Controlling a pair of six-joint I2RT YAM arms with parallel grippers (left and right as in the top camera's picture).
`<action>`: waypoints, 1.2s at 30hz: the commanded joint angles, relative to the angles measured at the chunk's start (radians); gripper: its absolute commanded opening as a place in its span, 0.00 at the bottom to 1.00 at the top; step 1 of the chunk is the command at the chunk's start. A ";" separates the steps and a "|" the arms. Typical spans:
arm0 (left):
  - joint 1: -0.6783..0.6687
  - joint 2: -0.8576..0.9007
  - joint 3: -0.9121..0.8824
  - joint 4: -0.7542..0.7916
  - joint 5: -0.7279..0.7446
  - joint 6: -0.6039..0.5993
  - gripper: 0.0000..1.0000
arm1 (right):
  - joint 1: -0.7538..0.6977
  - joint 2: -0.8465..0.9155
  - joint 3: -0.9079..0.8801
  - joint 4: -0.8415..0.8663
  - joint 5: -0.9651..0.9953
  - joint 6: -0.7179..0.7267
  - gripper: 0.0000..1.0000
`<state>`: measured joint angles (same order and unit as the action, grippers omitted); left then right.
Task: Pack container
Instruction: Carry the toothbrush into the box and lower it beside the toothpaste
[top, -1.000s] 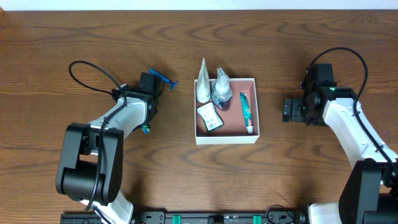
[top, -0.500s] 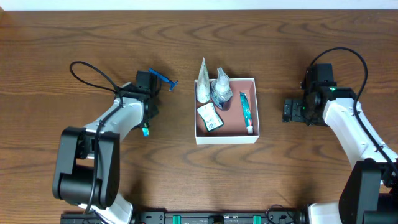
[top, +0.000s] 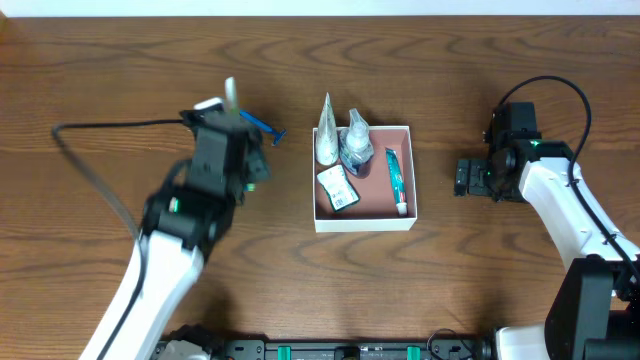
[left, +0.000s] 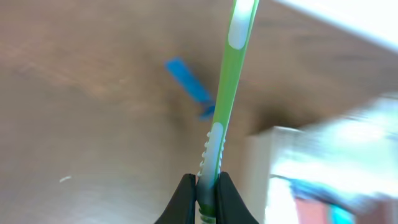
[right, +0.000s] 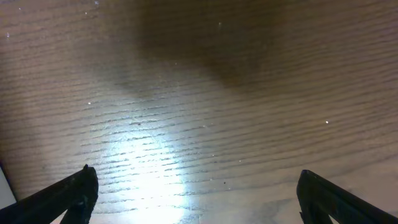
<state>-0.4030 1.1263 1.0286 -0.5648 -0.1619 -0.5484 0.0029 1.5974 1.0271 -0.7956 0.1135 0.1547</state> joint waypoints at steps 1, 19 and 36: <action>-0.126 -0.074 0.012 0.032 -0.008 0.013 0.06 | 0.004 -0.008 0.001 -0.001 0.013 -0.010 0.99; -0.640 0.274 0.013 0.431 -0.496 -0.014 0.06 | 0.004 -0.008 0.001 -0.001 0.013 -0.010 0.99; -0.652 0.542 0.014 0.579 -0.512 -0.078 0.06 | 0.004 -0.008 0.001 -0.001 0.013 -0.010 0.99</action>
<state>-1.0531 1.6360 1.0298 0.0067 -0.6399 -0.5995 0.0029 1.5974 1.0271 -0.7956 0.1135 0.1547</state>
